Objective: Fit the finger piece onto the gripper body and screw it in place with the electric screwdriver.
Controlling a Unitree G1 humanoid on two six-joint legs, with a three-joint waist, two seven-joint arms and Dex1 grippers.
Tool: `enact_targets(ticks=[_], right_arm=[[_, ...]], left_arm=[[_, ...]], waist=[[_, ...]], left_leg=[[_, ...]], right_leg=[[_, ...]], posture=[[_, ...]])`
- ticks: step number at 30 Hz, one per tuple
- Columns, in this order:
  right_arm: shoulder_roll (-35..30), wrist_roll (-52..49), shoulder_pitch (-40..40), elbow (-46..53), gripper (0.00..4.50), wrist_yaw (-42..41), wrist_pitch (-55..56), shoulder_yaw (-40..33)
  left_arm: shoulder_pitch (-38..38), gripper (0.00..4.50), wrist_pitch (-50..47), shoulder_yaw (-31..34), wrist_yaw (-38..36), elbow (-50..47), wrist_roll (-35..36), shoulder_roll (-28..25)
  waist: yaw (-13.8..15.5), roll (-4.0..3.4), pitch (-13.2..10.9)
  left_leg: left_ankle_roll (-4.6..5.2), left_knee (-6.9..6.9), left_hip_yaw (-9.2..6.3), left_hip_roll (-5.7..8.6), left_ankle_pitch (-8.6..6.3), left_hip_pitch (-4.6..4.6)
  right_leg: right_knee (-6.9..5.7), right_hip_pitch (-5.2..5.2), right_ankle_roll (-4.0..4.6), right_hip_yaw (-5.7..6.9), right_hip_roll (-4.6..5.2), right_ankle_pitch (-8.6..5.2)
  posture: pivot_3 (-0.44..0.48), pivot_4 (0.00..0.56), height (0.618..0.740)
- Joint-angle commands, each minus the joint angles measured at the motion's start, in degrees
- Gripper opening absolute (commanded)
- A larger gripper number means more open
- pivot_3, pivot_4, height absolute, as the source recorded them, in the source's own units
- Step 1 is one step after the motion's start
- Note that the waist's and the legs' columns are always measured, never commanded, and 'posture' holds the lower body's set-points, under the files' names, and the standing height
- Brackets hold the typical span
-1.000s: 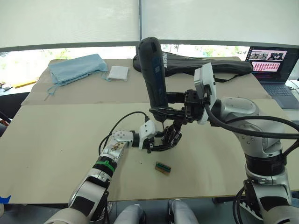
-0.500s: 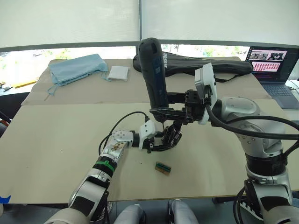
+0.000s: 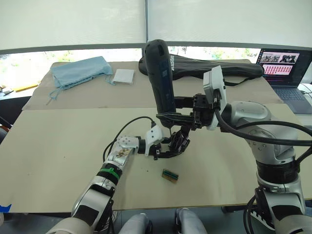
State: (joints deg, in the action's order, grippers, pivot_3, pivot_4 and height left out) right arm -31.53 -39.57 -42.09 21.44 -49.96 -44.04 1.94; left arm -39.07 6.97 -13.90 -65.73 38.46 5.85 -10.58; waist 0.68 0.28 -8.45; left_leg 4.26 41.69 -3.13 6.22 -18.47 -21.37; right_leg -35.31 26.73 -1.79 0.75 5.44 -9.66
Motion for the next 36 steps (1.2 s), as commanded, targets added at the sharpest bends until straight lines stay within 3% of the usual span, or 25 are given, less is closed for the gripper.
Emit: enact_targets(ticks=[1, 36], right_arm=[[-0.52, -0.99, -1.33, 1.98, 1.88, -0.09, 1.37, -1.77], [1.26, -0.38, 0.01, 3.00, 1.88, 0.28, 3.14, -0.75]], left_arm=[[-1.79, 2.30, 0.44, 1.16, 0.13, -1.88, 0.95, 0.30], [-2.00, 2.30, 0.53, 1.17, 0.29, -1.85, 0.90, 0.37]], waist=[[0.00, 0.00, 0.00], [0.00, 0.00, 0.00]], left_leg=[[0.00, 0.00, 0.00, 0.00, 0.00, 0.00], [0.00, 0.00, 0.00, 0.00, 0.00, 0.00]], right_leg=[[0.00, 0.00, 0.00, 0.00, 0.00, 0.00], [0.00, 0.00, 0.00, 0.00, 0.00, 0.00]], posture=[[0.000, 0.150, 0.736], [0.000, 0.150, 0.736]])
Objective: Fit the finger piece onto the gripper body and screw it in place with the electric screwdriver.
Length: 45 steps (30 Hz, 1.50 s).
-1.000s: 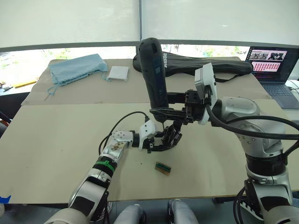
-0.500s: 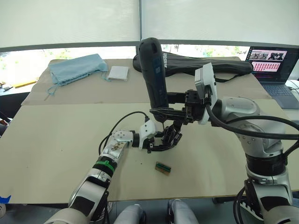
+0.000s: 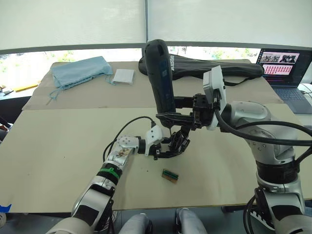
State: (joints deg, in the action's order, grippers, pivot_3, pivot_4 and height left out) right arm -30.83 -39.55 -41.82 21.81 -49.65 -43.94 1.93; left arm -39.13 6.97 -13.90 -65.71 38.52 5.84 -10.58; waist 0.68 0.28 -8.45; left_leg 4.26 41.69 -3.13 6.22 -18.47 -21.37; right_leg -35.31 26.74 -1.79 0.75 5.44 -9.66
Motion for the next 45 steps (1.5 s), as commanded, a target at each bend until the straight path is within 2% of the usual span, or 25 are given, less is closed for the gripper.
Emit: enact_targets(ticks=[1, 17, 45], right_arm=[[0.77, -0.12, -0.13, 2.52, 1.88, -0.02, 3.24, -0.56], [-0.04, 2.63, 1.47, 0.48, 1.88, -2.01, 6.82, 0.36], [-2.12, -1.97, 0.32, 2.05, 1.88, -0.37, 2.39, -1.88]], left_arm=[[-1.94, 2.30, 0.53, 1.17, 0.25, -1.92, 0.90, 0.34], [-1.57, 2.30, 0.55, 1.21, 0.33, -2.28, 0.93, 0.14], [-2.53, 2.30, 0.94, 1.33, 0.21, -1.12, 0.86, 0.31]], waist=[[-0.01, 0.00, 0.00], [-0.01, 0.00, 0.00], [0.01, 0.00, 0.00]], left_leg=[[0.00, 0.00, 0.00, 0.00, 0.00, 0.00], [0.00, 0.00, 0.00, 0.01, 0.00, 0.00], [0.00, 0.00, 0.00, 0.01, 0.00, 0.00]], right_leg=[[0.00, 0.00, 0.00, 0.00, 0.00, 0.00], [-0.02, 0.01, 0.00, 0.01, -0.05, 0.00], [-0.01, 0.01, 0.00, -0.01, -0.01, 0.00]], posture=[[0.000, 0.150, 0.736], [0.000, 0.150, 0.736], [0.000, 0.150, 0.736]])
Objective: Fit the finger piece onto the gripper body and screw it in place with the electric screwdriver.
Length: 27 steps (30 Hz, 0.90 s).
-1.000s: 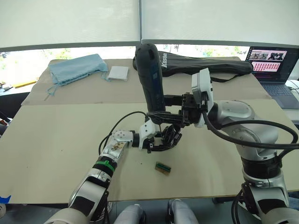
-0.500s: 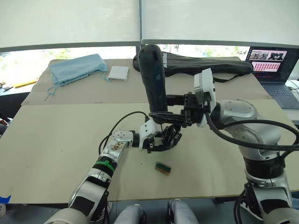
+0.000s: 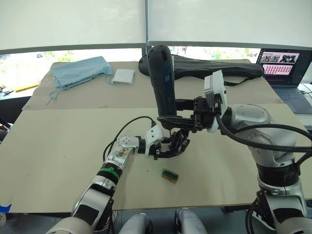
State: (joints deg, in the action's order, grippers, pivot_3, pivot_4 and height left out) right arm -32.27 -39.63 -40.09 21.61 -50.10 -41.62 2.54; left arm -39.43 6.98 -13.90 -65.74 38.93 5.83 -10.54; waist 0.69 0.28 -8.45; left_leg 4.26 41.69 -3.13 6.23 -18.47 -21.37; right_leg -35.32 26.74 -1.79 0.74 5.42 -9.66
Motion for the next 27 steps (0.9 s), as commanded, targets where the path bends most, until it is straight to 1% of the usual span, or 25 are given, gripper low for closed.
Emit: enact_targets(ticks=[1, 6, 16, 20, 24, 27], right_arm=[[-0.70, -1.94, -1.42, 2.28, 1.88, 0.15, 0.04, -2.52], [-0.07, -0.80, -0.78, 1.74, 1.88, 0.60, 1.20, -1.95], [1.47, 2.19, 3.28, -0.26, 1.88, 0.69, 3.93, 0.24], [-0.06, 5.01, 4.75, -2.75, 1.88, -1.21, 5.13, 2.36], [-3.06, 8.28, 4.34, -5.53, 1.88, -3.04, 5.62, 4.90], [-4.00, 8.94, 3.70, -6.60, 1.88, -3.42, 6.23, 5.55]], left_arm=[[-2.25, 2.30, 0.94, 1.33, 0.24, -1.50, 0.88, 0.28], [-2.66, 2.30, 1.02, 1.43, 0.15, -1.00, 0.93, 0.36], [-3.16, 2.30, 0.89, 1.59, 0.26, -0.68, 0.94, 0.27], [-3.24, 2.30, 0.84, 1.62, 0.33, -0.78, 0.88, 0.10], [-3.52, 2.30, 0.80, 1.80, 0.45, -0.64, 0.88, -0.12], [-3.53, 2.30, 0.71, 1.85, 0.49, -0.68, 0.86, -0.13]], waist=[[0.00, 0.00, 0.00], [0.00, 0.00, 0.00], [0.03, 0.00, 0.00], [0.05, -0.01, 0.00], [0.15, -0.01, 0.00], [0.14, 0.00, 0.01]], left_leg=[[0.00, 0.00, 0.00, 0.00, 0.00, 0.00], [0.00, 0.00, 0.00, 0.00, 0.00, 0.00], [0.00, 0.00, 0.00, 0.01, 0.00, 0.00], [0.00, 0.02, 0.00, 0.02, 0.00, 0.05], [0.00, 0.02, -0.01, 0.02, 0.00, 0.19], [0.01, 0.02, -0.02, -0.01, 0.00, 0.30]], right_leg=[[0.00, 0.00, 0.00, 0.00, 0.00, 0.00], [0.00, 0.00, 0.00, 0.01, 0.00, 0.00], [-0.01, -0.02, 0.00, 0.02, -0.03, 0.00], [-0.02, -0.07, -0.01, 0.02, -0.06, 0.00], [0.03, -0.25, -0.01, 0.03, -0.08, 0.00], [0.12, -0.41, -0.02, 0.03, -0.09, 0.01]], posture=[[0.000, 0.150, 0.736], [0.000, 0.150, 0.736], [0.000, 0.150, 0.736], [0.000, 0.150, 0.736], [0.000, 0.150, 0.736], [0.000, 0.150, 0.736]])
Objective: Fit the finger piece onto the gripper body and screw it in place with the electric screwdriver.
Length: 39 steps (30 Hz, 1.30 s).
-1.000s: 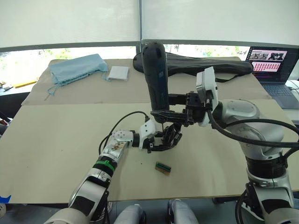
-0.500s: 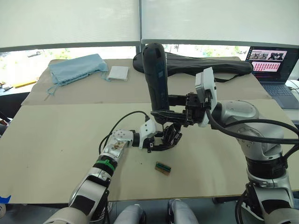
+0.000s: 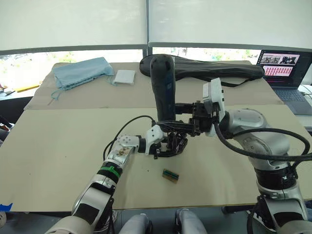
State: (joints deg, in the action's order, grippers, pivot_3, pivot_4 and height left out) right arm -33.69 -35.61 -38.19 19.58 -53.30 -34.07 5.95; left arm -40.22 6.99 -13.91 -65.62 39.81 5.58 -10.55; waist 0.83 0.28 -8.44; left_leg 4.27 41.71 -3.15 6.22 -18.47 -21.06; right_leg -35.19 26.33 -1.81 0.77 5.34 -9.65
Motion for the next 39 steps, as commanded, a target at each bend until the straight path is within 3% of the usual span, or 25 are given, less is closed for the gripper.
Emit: enact_targets(ticks=[1, 12, 39], right_arm=[[-2.83, 5.00, 1.41, -4.81, 1.88, -0.35, -1.24, 2.22], [-5.54, 3.19, -3.02, -4.37, 1.88, -2.16, -4.20, 1.63], [-5.57, 3.04, -2.74, -3.94, 1.88, -1.87, -4.03, 1.28]], left_arm=[[-2.66, 2.30, 0.71, 1.84, 0.31, -1.64, 1.11, -0.13], [-2.97, 2.30, 1.15, 1.50, 0.01, -0.79, 0.90, 0.43], [-3.09, 2.30, 1.72, 1.44, -0.71, -0.44, 0.78, 0.16]], waist=[[0.00, 0.00, 0.00], [0.01, 0.00, 0.00], [0.02, 0.00, 0.00]], left_leg=[[0.00, 0.00, 0.00, 0.00, 0.00, 0.01], [0.00, 0.00, 0.00, -0.02, 0.00, 0.00], [0.00, 0.00, 0.00, -0.01, 0.00, -0.01]], right_leg=[[0.01, -0.01, 0.00, -0.01, 0.00, 0.00], [0.01, 0.00, -0.02, -0.04, 0.09, 0.02], [0.03, 0.00, -0.03, -0.06, 0.12, 0.02]], posture=[[0.000, 0.150, 0.736], [0.000, 0.150, 0.736], [0.000, 0.150, 0.736]])
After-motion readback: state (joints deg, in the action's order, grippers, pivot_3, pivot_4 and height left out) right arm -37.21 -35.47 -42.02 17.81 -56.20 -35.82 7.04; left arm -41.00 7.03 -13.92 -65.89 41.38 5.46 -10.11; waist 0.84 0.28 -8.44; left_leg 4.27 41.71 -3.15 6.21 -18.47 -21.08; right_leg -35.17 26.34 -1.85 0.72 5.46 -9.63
